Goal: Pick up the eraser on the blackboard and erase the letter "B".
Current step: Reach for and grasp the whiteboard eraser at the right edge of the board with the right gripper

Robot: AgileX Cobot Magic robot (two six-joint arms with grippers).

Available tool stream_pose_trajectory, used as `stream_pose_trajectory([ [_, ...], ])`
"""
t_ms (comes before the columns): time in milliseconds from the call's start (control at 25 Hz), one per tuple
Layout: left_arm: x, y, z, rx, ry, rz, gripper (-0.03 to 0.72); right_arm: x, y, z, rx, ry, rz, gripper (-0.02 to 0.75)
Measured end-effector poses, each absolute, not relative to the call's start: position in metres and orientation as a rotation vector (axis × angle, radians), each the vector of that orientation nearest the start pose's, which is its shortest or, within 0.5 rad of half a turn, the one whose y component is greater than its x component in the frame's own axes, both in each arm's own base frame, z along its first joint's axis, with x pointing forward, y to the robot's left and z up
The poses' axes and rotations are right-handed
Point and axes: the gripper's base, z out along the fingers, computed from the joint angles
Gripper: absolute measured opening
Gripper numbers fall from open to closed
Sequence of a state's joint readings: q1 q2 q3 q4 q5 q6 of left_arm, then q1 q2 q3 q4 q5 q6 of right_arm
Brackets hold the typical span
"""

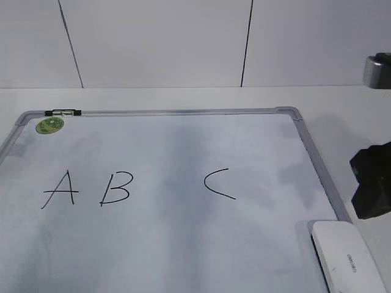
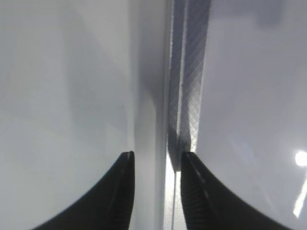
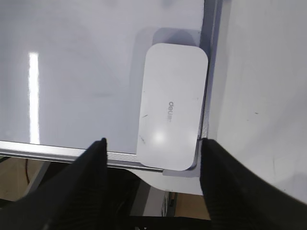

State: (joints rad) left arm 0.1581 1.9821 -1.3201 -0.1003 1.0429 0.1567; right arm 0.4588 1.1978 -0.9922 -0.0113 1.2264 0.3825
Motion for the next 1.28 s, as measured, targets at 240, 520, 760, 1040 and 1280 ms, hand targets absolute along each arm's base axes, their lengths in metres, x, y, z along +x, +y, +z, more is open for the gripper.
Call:
stream_pose_trajectory([
  [240, 0.3637, 0.0479, 0.1582, -0.083, 3.164, -0.181, 0.242, 0.1842, 0.0899, 0.3036, -0.112, 2.926, 0.121, 0.461],
  [520, 0.3636, 0.0485, 0.1582, -0.081, 3.164, -0.181, 0.242, 0.1842, 0.0899, 0.3036, -0.112, 2.926, 0.121, 0.461],
  [760, 0.3640, 0.0485, 0.1538, -0.082, 3.175, -0.184, 0.242, 0.1842, 0.0899, 0.3036, -0.109, 2.926, 0.122, 0.461],
  [1040, 0.3646, 0.0483, 0.1524, -0.086, 3.182, -0.193, 0.188, 0.1842, 0.0899, 0.3036, -0.101, 2.927, 0.122, 0.461],
  [1280, 0.3645, 0.0478, 0.1520, -0.083, 3.186, -0.201, 0.121, 0.1838, 0.0897, 0.3023, -0.081, 2.932, 0.122, 0.460],
])
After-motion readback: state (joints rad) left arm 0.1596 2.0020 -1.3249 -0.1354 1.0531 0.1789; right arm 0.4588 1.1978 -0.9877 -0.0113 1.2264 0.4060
